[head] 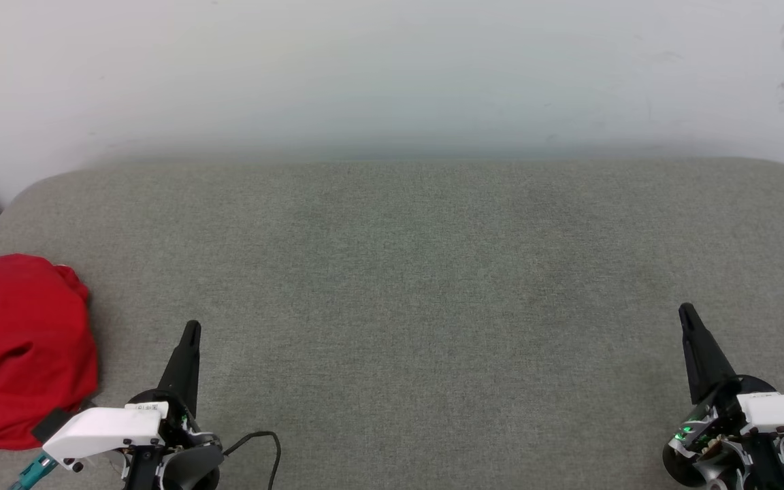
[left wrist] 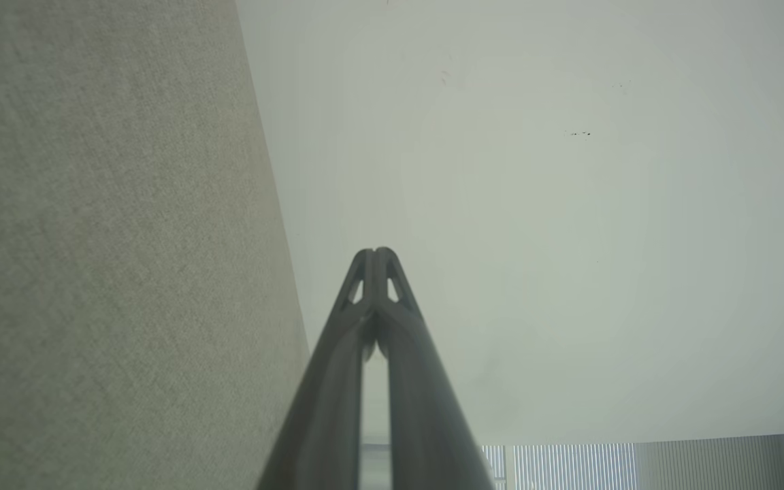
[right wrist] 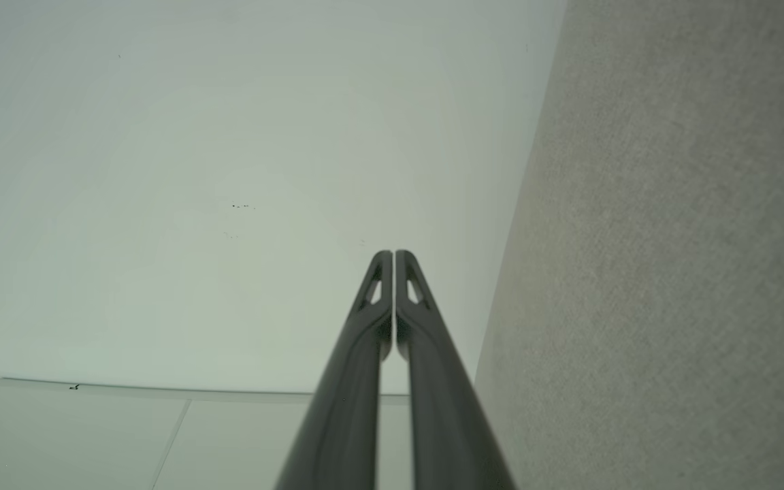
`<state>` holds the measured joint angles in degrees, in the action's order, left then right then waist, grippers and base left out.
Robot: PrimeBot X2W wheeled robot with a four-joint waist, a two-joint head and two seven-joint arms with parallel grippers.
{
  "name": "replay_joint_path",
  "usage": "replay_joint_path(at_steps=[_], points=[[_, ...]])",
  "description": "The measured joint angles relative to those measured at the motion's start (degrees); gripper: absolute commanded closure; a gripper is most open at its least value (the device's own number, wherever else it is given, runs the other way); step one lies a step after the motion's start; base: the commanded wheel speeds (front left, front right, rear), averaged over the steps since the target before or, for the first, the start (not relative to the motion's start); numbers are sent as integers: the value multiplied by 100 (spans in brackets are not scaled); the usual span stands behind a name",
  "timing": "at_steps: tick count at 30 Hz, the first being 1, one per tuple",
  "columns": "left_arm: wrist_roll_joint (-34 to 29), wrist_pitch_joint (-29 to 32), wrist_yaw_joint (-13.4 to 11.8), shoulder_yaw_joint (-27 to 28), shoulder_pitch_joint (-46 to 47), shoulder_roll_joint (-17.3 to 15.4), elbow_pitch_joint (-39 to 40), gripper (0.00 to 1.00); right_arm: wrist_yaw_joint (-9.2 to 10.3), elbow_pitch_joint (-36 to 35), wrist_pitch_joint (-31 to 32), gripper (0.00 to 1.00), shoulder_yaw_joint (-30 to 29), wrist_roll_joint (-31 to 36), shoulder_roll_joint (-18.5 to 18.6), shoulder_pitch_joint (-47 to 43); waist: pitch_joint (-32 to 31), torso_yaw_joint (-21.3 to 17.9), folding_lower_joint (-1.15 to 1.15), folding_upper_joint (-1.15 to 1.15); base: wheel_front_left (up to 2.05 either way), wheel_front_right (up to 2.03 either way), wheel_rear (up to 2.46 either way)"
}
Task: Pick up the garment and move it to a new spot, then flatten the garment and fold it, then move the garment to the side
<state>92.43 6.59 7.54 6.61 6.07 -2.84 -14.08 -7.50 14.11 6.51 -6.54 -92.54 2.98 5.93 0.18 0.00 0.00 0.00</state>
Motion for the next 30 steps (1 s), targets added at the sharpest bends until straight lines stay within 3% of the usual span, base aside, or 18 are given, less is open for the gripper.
replay_joint_path(at_steps=[30], points=[[0,0,-1,0,0,0,0,100,0,0,0,100,0,0,0,0,0,0,0,0,0,0,0]])
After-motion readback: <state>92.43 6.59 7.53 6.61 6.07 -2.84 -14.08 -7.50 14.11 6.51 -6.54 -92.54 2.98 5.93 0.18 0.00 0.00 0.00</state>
